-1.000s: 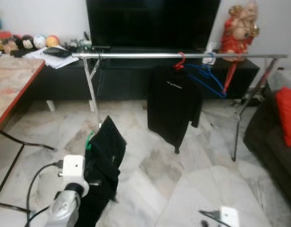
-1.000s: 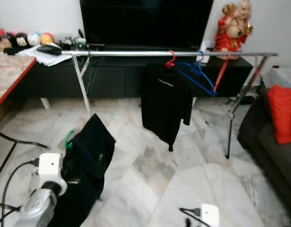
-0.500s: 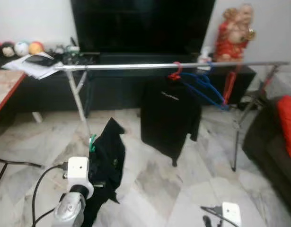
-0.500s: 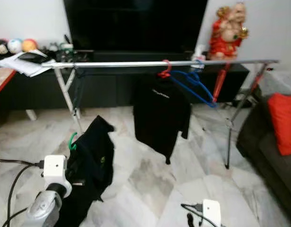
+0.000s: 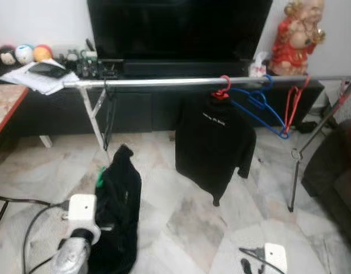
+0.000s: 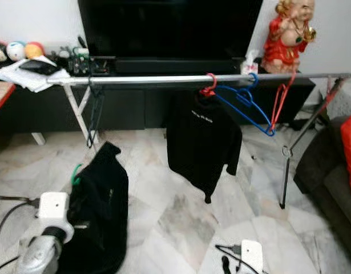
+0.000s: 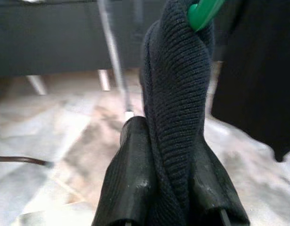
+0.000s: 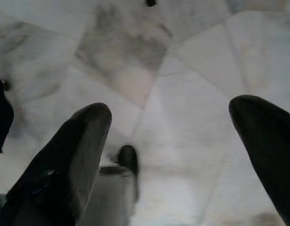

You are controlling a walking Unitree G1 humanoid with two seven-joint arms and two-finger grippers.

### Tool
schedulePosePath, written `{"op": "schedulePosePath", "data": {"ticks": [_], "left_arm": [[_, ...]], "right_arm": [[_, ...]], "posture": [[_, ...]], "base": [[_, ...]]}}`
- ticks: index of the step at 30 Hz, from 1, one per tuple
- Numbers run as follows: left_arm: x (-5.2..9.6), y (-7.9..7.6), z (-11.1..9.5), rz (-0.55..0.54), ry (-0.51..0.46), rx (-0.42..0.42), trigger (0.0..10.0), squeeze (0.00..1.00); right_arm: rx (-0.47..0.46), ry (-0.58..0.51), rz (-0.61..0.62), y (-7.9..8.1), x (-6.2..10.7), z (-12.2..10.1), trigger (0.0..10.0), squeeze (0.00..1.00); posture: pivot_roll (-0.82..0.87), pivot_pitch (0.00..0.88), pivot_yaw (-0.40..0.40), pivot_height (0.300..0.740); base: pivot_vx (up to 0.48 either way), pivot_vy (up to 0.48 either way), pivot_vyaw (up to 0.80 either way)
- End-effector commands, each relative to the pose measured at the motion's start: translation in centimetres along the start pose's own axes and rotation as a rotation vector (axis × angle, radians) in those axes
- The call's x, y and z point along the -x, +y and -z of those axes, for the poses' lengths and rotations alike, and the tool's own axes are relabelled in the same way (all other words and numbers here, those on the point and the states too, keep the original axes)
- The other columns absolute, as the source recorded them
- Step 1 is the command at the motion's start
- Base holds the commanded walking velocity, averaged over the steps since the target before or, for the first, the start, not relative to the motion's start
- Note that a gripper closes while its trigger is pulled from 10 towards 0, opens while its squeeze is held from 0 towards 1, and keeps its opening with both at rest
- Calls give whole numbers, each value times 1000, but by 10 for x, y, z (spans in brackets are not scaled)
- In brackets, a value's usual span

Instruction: Hang hanger

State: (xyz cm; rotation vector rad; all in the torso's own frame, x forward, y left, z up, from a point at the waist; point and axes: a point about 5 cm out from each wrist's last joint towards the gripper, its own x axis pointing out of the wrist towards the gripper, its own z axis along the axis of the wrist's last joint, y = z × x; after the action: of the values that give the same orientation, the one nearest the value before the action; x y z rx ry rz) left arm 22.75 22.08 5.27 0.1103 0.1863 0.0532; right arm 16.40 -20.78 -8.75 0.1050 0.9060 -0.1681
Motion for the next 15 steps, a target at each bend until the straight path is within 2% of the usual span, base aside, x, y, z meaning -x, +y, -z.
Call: {"op": "schedulePosePath", "data": {"ticks": [1,8,13,15], "left_arm": [[-2,-2,-8,11,-46,-3,10000,0],[-5,-13,-3,48,-11,-11,10000,0],[-6,-19,-3,73,-19,-44,10000,0],[-6,-20,-4,78,-23,-47,10000,0]], "right_arm": [[-2,8,17,-3,1,3,10000,0],[-18,12,24,-1,1,4,10000,0],[27,19,17,-3,2,6,10000,0],[29,18,15,-3,2,6,10000,0]], "posture": [[3,0,-9,740],[-11,0,1,740],[-12,0,-12,740],[-11,0,-18,740]], "base": [[0,0,0],[0,0,0],[0,0,0],[0,-351,281]]}}
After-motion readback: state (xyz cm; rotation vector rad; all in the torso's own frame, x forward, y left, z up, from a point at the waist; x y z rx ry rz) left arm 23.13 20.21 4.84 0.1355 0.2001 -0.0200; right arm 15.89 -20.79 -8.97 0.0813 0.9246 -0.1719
